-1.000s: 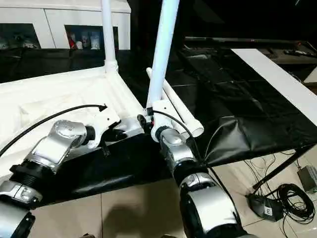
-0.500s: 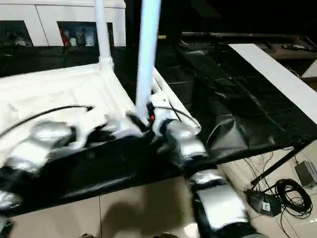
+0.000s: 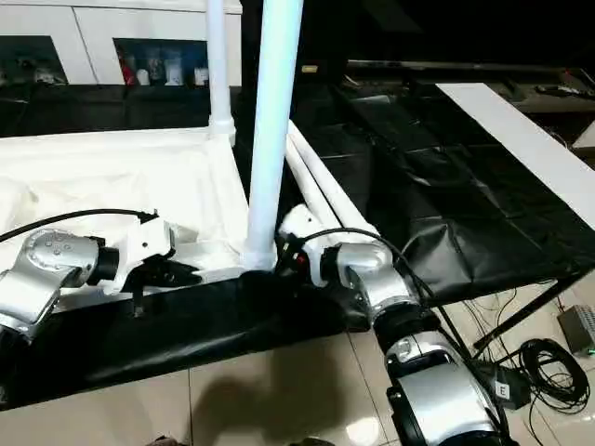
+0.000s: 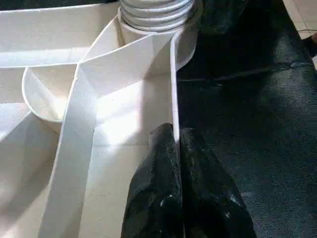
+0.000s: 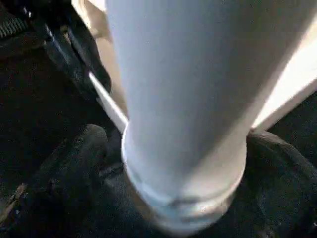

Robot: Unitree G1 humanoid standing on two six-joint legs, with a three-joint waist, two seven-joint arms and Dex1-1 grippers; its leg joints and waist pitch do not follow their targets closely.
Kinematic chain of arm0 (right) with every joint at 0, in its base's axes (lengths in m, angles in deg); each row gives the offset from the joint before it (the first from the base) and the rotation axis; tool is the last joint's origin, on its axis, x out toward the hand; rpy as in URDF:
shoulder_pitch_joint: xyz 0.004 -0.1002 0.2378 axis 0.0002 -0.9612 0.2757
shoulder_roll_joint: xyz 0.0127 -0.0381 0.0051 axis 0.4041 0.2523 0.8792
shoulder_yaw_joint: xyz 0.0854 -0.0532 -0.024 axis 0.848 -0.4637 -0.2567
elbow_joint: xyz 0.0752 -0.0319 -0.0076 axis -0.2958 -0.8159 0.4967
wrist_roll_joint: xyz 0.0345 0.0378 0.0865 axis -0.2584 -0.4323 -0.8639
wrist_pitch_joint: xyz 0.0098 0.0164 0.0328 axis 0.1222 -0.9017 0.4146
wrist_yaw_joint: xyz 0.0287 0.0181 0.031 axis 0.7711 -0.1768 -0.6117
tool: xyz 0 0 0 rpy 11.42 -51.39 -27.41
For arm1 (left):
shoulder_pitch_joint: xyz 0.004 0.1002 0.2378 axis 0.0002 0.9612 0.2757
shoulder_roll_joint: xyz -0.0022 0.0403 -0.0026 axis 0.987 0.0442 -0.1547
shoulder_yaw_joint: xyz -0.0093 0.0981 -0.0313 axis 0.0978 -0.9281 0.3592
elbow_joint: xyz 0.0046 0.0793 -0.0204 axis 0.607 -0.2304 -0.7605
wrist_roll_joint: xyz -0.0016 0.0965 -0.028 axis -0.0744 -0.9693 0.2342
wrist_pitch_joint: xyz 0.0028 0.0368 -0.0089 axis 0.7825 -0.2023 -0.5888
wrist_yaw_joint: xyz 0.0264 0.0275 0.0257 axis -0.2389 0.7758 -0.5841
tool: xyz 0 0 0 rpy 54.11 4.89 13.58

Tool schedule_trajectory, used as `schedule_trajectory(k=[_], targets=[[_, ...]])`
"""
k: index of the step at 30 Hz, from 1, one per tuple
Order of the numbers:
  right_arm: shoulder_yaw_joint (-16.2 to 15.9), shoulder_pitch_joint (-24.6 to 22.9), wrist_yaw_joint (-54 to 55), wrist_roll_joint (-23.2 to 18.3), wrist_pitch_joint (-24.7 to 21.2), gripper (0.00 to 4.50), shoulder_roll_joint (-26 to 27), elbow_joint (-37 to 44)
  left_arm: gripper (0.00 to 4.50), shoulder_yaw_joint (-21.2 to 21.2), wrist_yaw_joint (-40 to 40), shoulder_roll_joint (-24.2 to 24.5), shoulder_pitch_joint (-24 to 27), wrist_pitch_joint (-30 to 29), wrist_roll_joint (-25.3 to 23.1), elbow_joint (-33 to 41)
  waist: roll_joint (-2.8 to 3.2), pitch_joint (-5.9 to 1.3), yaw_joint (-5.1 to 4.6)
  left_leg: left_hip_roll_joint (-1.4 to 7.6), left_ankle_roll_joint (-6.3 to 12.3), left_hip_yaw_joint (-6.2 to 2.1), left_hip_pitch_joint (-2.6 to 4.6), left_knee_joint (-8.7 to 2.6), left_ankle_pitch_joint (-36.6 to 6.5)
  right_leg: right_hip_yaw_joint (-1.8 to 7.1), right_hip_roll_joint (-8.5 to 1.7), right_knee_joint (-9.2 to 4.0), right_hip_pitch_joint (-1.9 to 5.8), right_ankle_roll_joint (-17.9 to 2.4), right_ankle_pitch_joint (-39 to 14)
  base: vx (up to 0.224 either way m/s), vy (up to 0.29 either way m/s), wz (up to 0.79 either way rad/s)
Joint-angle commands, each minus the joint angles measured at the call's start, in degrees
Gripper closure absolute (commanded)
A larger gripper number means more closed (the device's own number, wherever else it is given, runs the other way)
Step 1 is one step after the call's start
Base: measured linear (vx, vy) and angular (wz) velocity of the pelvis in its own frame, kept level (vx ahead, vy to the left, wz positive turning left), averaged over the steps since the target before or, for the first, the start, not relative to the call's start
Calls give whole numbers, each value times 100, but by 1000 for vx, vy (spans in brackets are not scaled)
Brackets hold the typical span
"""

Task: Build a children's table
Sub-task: Rotate leg to tighten

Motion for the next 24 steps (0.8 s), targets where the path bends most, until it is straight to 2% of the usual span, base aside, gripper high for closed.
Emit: schedule_trajectory(k=[1, 6, 12, 14, 18, 24], targets=[[106, 132, 19, -78, 18, 8, -7, 12, 450, -136, 152, -86, 126, 138, 130, 64, 77, -317, 3, 180, 146, -65, 93, -388, -1154, 271, -411, -402, 262, -1256, -958, 0, 0, 0], [111, 95, -108, -114, -17, 8, -31, 96, 450, -134, 220, -73, 139, 181, 125, 39, 71, -324, 5, 170, 204, -54, 86, -377, -1011, 267, -401, -376, 275, -1310, -688, 0, 0, 0], [108, 34, -157, -104, -94, 53, -68, 148, 450, -137, 274, -59, 146, 176, 133, 40, 77, -326, 6, 172, 204, -56, 88, -375, -1010, 267, -405, -377, 279, -1297, -715, 0, 0, 0], [116, 34, -163, -109, -98, 83, -67, 135, 450, -139, 286, -56, 147, 179, 131, 34, 76, -325, 3, 173, 207, -57, 86, -377, -996, 265, -403, -374, 278, -1310, -694, 0, 0, 0], [129, 40, -152, -125, -95, 96, -57, 109, 450, -145, 314, -49, 142, 200, 123, 5, 88, -328, 5, 173, 178, -58, 92, -379, -1040, 265, -401, -378, 278, -1315, -731, 0, 0, 0], [128, 6, -154, -119, -94, 160, -47, 114, 450, -157, 338, -43, 136, 207, 118, -2, 97, -339, 11, 174, 178, -57, 95, -375, -1005, 261, -401, -365, 282, -1349, -608, 0, 0, 0]])
